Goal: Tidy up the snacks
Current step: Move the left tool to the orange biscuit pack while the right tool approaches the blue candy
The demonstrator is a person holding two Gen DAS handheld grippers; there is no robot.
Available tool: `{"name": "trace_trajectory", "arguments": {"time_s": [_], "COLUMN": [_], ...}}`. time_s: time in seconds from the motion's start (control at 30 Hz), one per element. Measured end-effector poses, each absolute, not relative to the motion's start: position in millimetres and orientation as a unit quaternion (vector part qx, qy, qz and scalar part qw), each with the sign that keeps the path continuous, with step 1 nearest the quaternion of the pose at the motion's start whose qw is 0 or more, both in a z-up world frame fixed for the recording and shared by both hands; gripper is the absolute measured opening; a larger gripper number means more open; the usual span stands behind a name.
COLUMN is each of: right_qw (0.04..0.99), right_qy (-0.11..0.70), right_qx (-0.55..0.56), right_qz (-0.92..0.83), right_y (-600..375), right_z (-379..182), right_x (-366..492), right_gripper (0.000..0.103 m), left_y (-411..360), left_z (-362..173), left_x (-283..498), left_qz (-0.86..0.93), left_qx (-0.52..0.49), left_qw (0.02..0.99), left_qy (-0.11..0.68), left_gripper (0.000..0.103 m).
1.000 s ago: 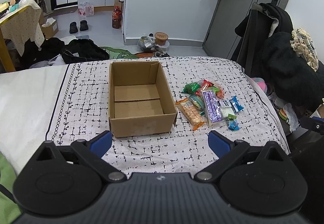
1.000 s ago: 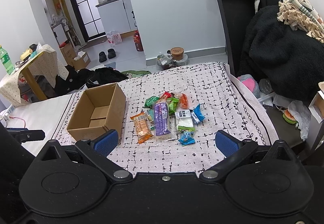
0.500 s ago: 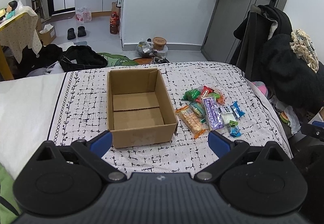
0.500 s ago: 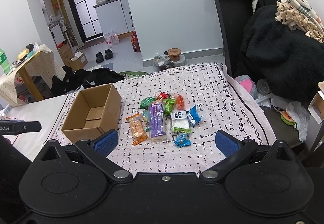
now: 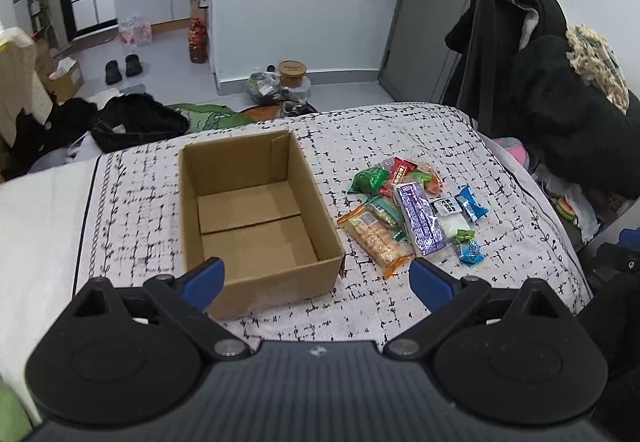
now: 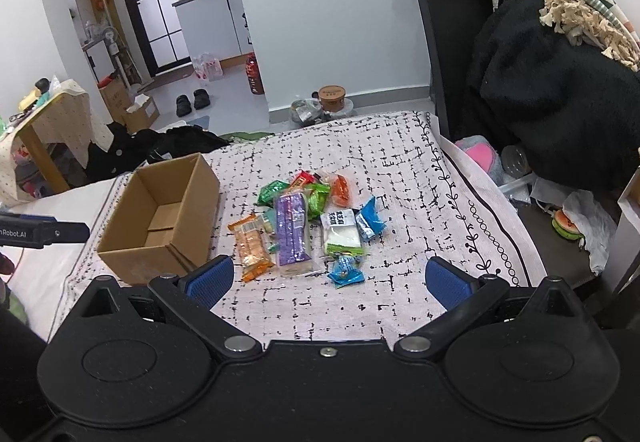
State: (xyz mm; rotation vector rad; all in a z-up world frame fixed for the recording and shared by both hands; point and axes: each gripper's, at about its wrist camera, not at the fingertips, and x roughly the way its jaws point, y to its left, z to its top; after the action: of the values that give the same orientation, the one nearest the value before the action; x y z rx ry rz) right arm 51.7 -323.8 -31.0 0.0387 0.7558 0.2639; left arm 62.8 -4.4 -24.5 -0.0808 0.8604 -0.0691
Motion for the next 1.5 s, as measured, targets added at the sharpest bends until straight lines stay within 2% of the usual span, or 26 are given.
{"name": "trace_trajectory", "arguments": {"time_s": [0.2, 0.3, 0.83, 1.03, 1.17, 1.27, 1.5], "right_qw": [0.921, 0.918, 0.907, 0.899, 0.891, 0.886, 0.876], "right_qy": [0.372, 0.379, 0.414, 0.43, 0.446, 0.454, 0.473], "right_qx": [0.024, 0.022, 0.024, 0.038, 0.051, 0.055, 0.065], "right_qz": [0.116, 0.113, 0.081, 0.077, 0.073, 0.072, 0.068], "right_y": [-325, -323, -310, -308, -307, -306, -304], "right_z": [-43, -50, -84, -98, -111, -119, -137], "right_x": [63, 70, 113, 131, 143, 151, 170], "right_gripper": [0.1, 0.094, 0.081, 0.072, 0.061, 0.059, 0.046], "left_y": [-14, -18, -50, -61, -67, -72, -84], "left_z": [-31, -36, -63, -76, -90, -100, -127], "left_x": [81, 94, 159, 182, 200, 209, 221], "left_qz": [-0.059, -0.066, -0.112, -0.118, -0.103, -0.094, -0.07], "left_qx": [-0.035, -0.036, -0.011, -0.022, -0.041, -0.053, -0.082], "left_qw": [0.91, 0.908, 0.879, 0.867, 0.856, 0.849, 0.839], "left_qy": [0.409, 0.412, 0.464, 0.484, 0.506, 0.517, 0.534], "left_gripper": [0.097, 0.092, 0.075, 0.072, 0.069, 0.067, 0.056]}}
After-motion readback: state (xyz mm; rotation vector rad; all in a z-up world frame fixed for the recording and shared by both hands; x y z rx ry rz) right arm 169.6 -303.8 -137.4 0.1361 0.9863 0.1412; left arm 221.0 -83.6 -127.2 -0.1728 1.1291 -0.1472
